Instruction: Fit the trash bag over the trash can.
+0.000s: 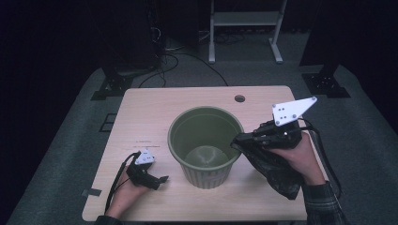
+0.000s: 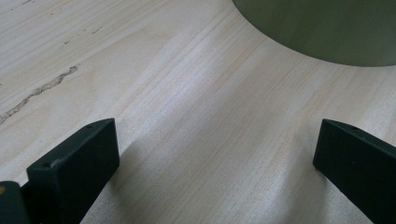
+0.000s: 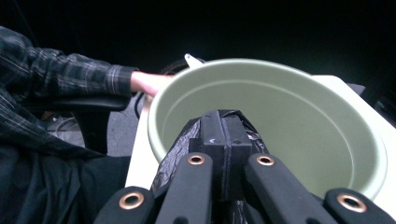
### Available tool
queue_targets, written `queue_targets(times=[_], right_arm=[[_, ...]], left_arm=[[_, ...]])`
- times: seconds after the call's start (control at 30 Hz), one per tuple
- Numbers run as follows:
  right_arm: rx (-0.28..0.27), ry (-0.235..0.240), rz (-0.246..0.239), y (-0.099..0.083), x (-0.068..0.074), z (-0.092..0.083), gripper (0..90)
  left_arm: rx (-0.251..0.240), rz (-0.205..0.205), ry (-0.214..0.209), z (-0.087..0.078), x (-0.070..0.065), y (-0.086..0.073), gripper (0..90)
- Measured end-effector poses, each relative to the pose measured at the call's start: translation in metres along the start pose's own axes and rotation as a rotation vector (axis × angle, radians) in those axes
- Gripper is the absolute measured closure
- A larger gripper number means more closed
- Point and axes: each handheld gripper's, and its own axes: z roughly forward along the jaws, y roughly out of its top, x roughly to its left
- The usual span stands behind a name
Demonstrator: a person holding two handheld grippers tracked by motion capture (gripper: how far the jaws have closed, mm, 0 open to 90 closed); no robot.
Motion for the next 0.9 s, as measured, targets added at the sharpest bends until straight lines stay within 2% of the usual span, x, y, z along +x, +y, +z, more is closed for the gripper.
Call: queue_targets(times=[0.1,0.4,0.6,0.63,0.83,0.87,0.9], right_arm=[[-0.015,0.027,0.003,0.01,-0.004,0.006,89.9],[-0.013,0.064,-0.017,0.043,-0.016,0.031,89.8],[-0.003,0.067,-0.023,0.062,-0.02,0.048,89.8],[0.002,0.07,-0.029,0.071,-0.022,0.058,89.8],[0.024,0.079,-0.028,0.09,-0.026,0.085,89.8],[0.024,0.079,-0.028,0.09,-0.026,0.085,89.8],[0.016,0.087,-0.025,0.096,-0.027,0.094,89.8]], left_arm=[[0.0,0.0,0.0,0.0,0.0,0.0,0.0],[0.0,0.0,0.0,0.0,0.0,0.0,0.0],[-0.001,-0.001,0.0,0.0,0.0,0.0,0.0],[-0.001,-0.001,0.0,0.0,0.0,0.0,0.0],[0.0,0.0,0.0,0.0,0.0,0.0,0.0],[0.0,0.0,0.0,0.0,0.0,0.0,0.0],[0.0,0.0,0.0,0.0,0.0,0.0,0.0]])
